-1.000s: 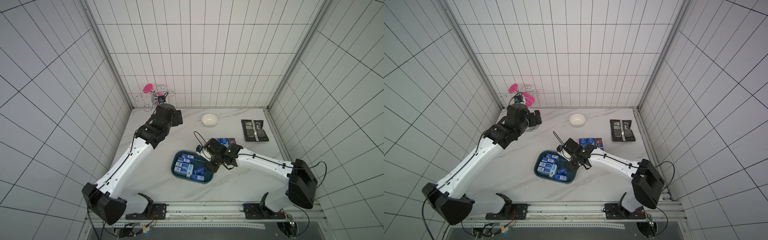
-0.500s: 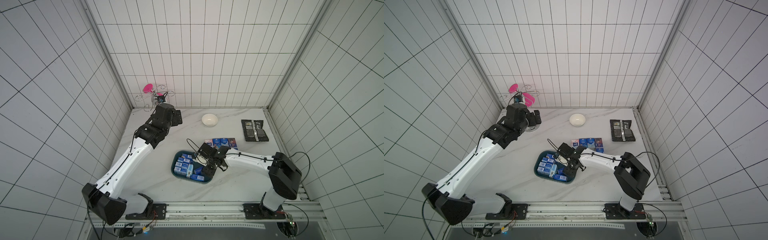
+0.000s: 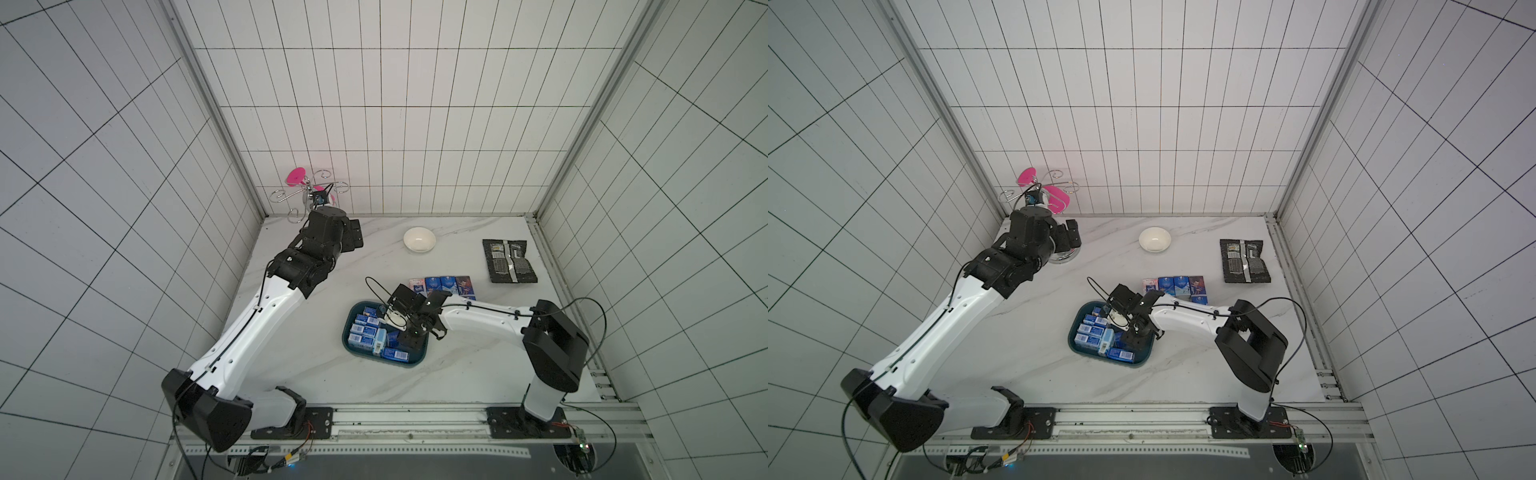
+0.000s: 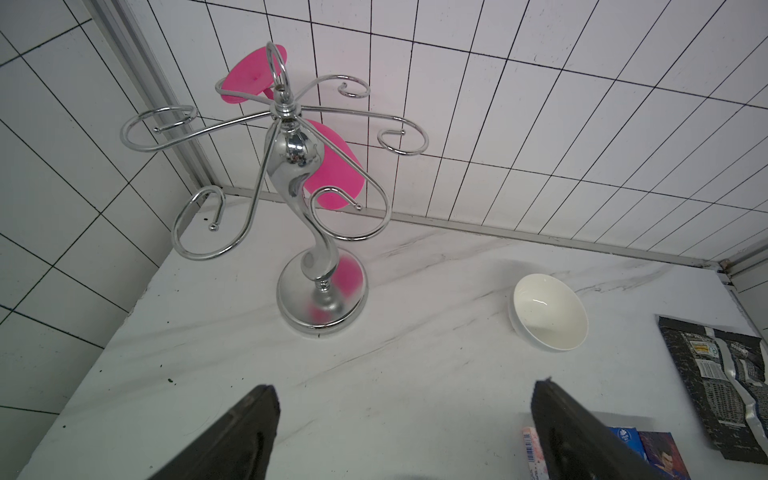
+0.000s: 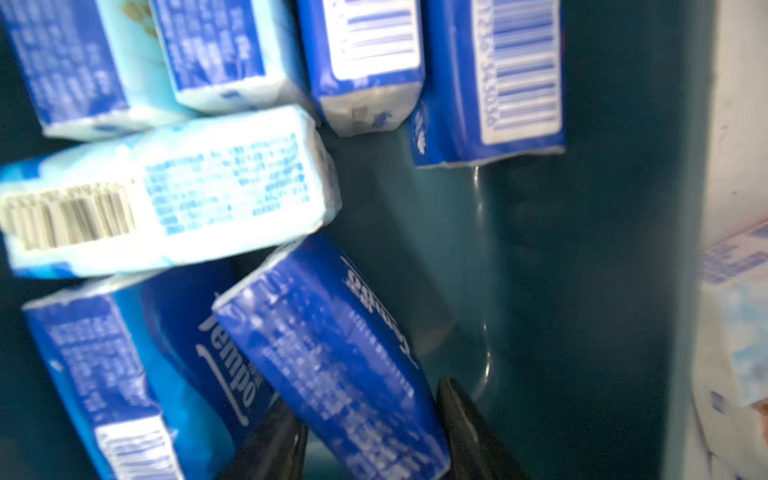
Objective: Take the pocket tissues out of the storage box
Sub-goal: Pick up the pocket tissues from the storage box.
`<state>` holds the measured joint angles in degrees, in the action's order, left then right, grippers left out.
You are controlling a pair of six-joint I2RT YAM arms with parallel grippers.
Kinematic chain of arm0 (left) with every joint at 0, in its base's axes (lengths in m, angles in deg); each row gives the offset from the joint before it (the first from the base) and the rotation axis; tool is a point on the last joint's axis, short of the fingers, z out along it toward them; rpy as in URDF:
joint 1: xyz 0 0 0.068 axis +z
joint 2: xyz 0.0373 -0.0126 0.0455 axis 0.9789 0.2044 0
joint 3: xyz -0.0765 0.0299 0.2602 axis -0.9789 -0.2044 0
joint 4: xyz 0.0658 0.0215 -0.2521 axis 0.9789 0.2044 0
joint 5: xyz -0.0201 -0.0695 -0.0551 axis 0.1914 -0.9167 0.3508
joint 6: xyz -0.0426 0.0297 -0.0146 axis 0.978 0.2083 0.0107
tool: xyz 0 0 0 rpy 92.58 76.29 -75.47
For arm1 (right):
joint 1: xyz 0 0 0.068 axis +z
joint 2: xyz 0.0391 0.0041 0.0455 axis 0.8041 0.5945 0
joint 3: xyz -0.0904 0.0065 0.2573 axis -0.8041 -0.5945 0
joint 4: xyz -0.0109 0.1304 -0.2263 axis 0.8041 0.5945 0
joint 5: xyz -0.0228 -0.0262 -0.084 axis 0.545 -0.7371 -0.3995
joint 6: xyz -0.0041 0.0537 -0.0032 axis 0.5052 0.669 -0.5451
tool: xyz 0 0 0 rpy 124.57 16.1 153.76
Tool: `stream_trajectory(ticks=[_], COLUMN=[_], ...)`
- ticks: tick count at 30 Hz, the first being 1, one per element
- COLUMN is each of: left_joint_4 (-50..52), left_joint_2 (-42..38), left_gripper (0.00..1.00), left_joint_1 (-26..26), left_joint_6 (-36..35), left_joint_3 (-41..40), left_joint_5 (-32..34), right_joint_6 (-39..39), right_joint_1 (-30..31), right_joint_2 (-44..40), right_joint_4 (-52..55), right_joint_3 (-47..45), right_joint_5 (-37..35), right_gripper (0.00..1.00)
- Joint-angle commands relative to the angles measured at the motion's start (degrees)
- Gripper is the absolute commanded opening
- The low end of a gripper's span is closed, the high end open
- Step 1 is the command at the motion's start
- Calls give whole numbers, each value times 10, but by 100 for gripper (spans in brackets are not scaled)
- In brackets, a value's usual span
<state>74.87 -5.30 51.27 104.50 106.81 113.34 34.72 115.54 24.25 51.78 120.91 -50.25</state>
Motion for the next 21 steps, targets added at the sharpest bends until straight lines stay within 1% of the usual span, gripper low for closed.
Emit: stream_trajectory(ticks=[1, 4, 6, 9, 14, 17, 21], left_joint_4=[1, 1, -1, 0, -2, -3, -4], left_joint_2=[-15, -16, -17, -16, -22, -22, -21], left_gripper=[98, 98, 98, 98, 98, 98, 98], left_joint_1=[2, 3, 2, 2, 2, 2, 1], left_joint_6=[-7, -7, -7, -8, -2, 3, 2], left_joint_3=[5, 6, 6, 6, 2, 0, 2], left_joint_5=[2, 1, 2, 4, 2, -3, -4], right_joint_6=[-9, -10, -10, -8, 0, 16, 49], right_joint_1=[5, 5, 5, 5, 4, 2, -18], right_joint_2=[5, 10, 11, 8, -17, -52, -110], right_joint_4=[-2, 0, 0, -1, 10, 19, 17], right_joint_3=[14, 11, 10, 10, 12, 9, -8], right_joint_5=[21, 26, 30, 30, 19, 13, 32], right_gripper=[43, 36, 29, 21, 19, 19, 18])
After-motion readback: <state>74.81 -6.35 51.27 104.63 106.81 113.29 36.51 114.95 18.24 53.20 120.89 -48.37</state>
